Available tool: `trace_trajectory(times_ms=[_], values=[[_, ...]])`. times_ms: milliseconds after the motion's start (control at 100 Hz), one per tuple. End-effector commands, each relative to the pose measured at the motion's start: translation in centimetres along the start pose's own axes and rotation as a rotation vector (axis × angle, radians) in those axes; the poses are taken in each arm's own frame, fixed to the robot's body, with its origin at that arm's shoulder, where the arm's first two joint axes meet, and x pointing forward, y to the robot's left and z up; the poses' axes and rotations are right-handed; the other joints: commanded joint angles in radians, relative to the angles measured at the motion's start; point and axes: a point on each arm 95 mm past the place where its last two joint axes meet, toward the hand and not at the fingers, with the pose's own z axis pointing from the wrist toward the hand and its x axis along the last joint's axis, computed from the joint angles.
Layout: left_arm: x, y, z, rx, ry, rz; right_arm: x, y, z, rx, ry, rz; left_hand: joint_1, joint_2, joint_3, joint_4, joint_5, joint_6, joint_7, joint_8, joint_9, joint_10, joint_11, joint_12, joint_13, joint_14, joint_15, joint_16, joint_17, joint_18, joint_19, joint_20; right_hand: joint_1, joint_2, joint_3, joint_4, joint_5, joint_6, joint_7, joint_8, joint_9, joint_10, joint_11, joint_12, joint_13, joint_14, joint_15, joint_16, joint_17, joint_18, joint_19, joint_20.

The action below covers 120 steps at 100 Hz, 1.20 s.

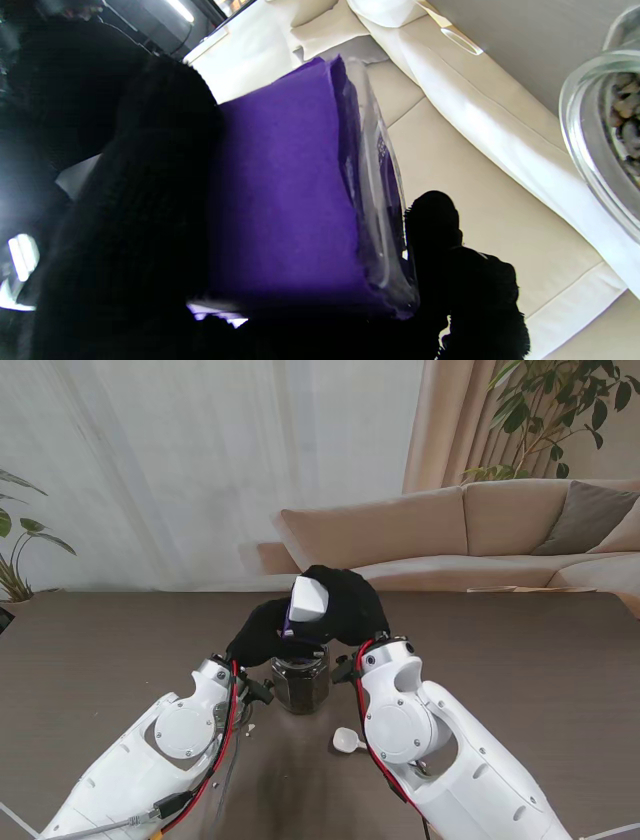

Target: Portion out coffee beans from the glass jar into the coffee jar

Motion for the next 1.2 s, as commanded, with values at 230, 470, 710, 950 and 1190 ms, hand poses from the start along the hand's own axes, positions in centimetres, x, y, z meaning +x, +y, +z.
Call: trace_trajectory(times_ms=[230, 470, 710, 950, 1190], values=[[1.4, 0.3, 0.6, -0.022, 0.041, 0.052, -1.2, -0.7, -0.4, 0.079, -0.023, -0.036, 0.143, 0.145, 0.808, -0.033, 0.123, -0.092, 0.28, 0.15, 0.303, -0.052, 0.653, 0.028, 0.319, -0.041, 0.573, -0.001, 0.255, 0.01, 0.239, 0.004, 0.139, 0.228, 0.157, 0.096, -0.025, -0.077, 0.243, 0.046, -0.063, -0.077, 0.009, -0.173, -0.181, -0.087, -0.347, -0.059, 0.02, 0.058, -0.133, 0.034], [1.0, -0.5, -0.6, 0.004, 0.03, 0.112, -1.7, 0.4, -0.4, 0.174, -0.018, -0.062, 0.159, 0.165, 0.773, -0.036, 0.12, -0.1, 0.257, 0.147, 0.304, -0.03, 0.622, -0.035, 0.31, 0.011, 0.505, -0.015, 0.232, 0.016, 0.212, -0.007, -0.046, 0.321, 0.088, 0.244, -0.195, -0.023, -0.071, 0.177, -0.268, -0.057, -0.063, -0.276, -0.378, -0.031, -0.461, -0.121, -0.171, 0.077, -0.227, 0.015], [0.6, -1.0, -1.5, 0.012, 0.03, 0.183, -1.7, 1.5, -0.2, 0.251, -0.004, -0.077, 0.163, 0.17, 0.751, -0.021, 0.141, -0.124, 0.225, 0.123, 0.305, -0.026, 0.561, -0.104, 0.296, 0.049, 0.411, -0.022, 0.209, 0.015, 0.177, -0.027, -0.158, 0.355, -0.043, 0.25, -0.501, 0.0, -0.16, 0.084, -0.457, -0.06, -0.067, -0.331, -0.525, 0.005, -0.481, -0.148, -0.277, 0.082, -0.309, 0.057], [0.5, -1.0, -1.5, 0.018, 0.032, 0.189, -1.5, 1.7, -0.1, 0.265, 0.009, -0.101, 0.169, 0.181, 0.721, -0.021, 0.14, -0.128, 0.197, 0.109, 0.306, -0.026, 0.49, -0.166, 0.273, 0.061, 0.327, -0.041, 0.186, 0.008, 0.148, -0.056, 0.071, 0.274, 0.095, 0.096, 0.037, -0.021, 0.235, -0.007, 0.079, -0.097, 0.054, -0.182, -0.106, -0.114, -0.219, -0.06, 0.071, 0.057, -0.046, 0.045], [0.8, -1.0, -1.3, -0.045, 0.031, 0.213, -1.3, 0.9, -0.2, 0.263, 0.05, -0.096, 0.136, 0.264, 0.345, 0.029, -0.021, -0.166, 0.02, 0.009, 0.133, -0.092, 0.151, -0.115, 0.097, -0.068, 0.157, -0.082, 0.064, -0.108, 0.088, -0.079, 0.172, 0.267, 0.169, 0.108, 0.185, -0.115, 0.344, 0.0, 0.257, -0.117, 0.054, -0.081, 0.001, -0.155, -0.058, 0.033, 0.209, 0.04, 0.02, 0.06]])
